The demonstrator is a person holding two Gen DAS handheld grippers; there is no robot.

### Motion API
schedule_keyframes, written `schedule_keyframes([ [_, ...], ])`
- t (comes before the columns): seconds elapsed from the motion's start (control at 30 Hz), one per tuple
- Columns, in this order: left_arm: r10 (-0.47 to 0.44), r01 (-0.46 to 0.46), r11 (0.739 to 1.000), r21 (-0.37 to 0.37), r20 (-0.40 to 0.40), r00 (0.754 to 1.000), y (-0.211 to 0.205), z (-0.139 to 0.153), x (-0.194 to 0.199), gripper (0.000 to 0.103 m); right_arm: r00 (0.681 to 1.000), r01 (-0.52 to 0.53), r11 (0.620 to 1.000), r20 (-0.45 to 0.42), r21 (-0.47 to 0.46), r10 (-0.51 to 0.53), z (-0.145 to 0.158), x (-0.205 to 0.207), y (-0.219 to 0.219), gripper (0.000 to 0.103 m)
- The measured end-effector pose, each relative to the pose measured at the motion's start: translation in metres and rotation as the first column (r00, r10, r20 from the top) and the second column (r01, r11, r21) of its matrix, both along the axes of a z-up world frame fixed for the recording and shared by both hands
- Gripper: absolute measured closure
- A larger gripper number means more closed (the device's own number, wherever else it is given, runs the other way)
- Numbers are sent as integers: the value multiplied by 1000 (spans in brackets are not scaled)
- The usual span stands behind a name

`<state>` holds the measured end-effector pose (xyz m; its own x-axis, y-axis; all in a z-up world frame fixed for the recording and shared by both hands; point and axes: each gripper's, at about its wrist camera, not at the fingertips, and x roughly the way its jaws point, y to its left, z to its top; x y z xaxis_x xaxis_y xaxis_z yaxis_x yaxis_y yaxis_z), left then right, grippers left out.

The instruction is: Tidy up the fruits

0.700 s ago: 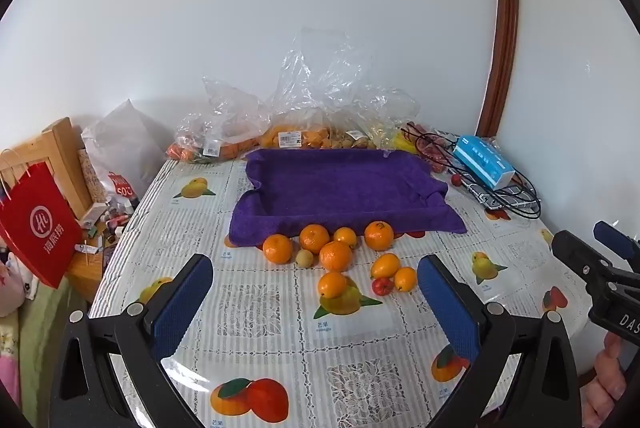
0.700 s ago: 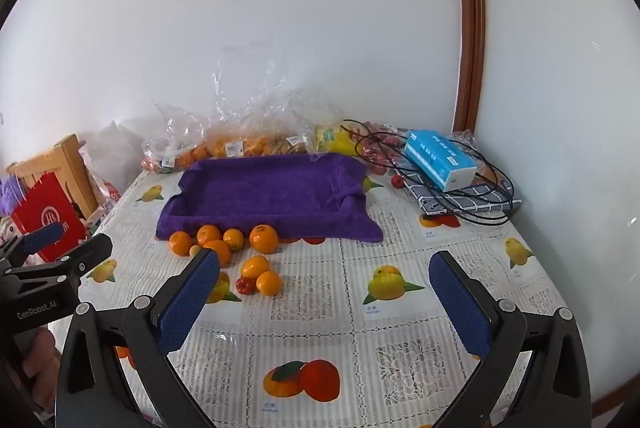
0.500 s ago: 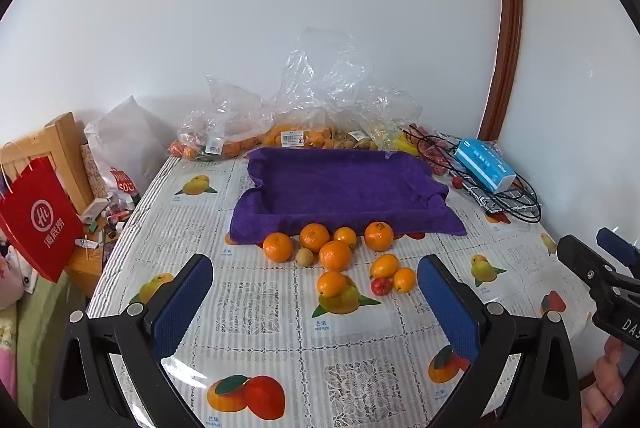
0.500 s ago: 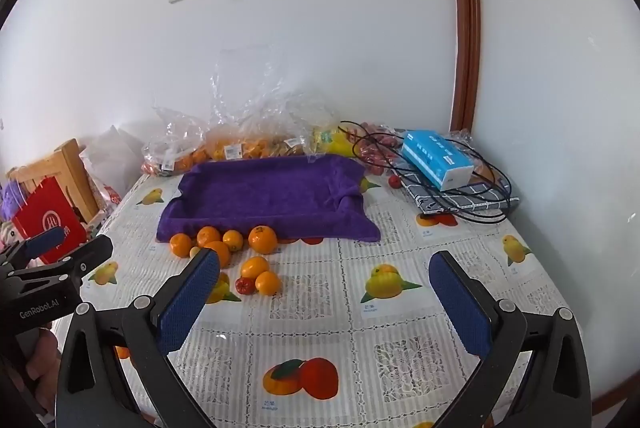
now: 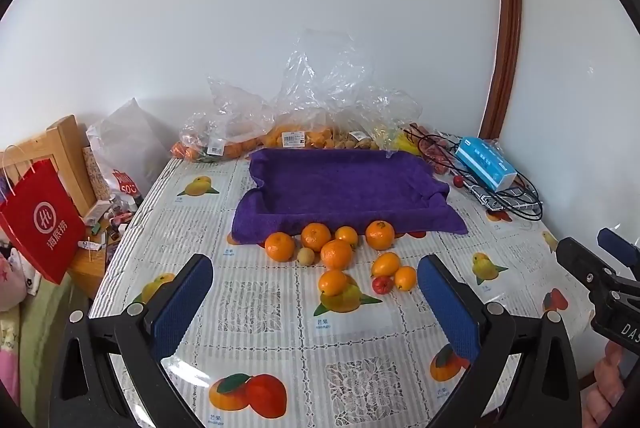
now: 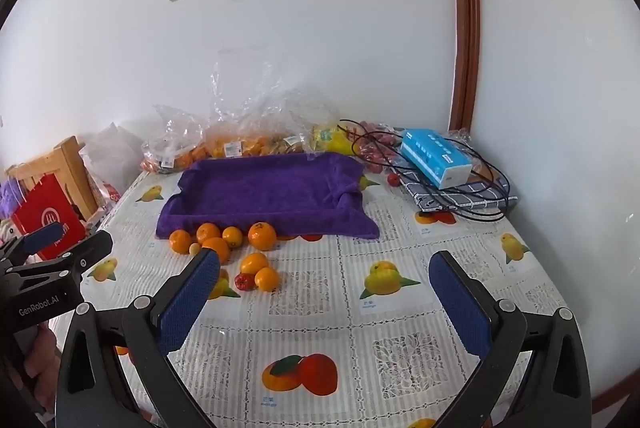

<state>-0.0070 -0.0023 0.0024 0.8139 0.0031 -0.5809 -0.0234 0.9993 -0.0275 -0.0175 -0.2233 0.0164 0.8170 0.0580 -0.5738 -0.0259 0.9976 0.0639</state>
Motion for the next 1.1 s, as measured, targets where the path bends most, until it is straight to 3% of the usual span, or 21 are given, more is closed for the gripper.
schedule_keyframes([
  [1.1, 10, -10, 1000, -21, -2, 1000, 7, 6, 1, 0, 1000, -29, 1000, -11, 9, 29, -7, -1, 19, 0],
])
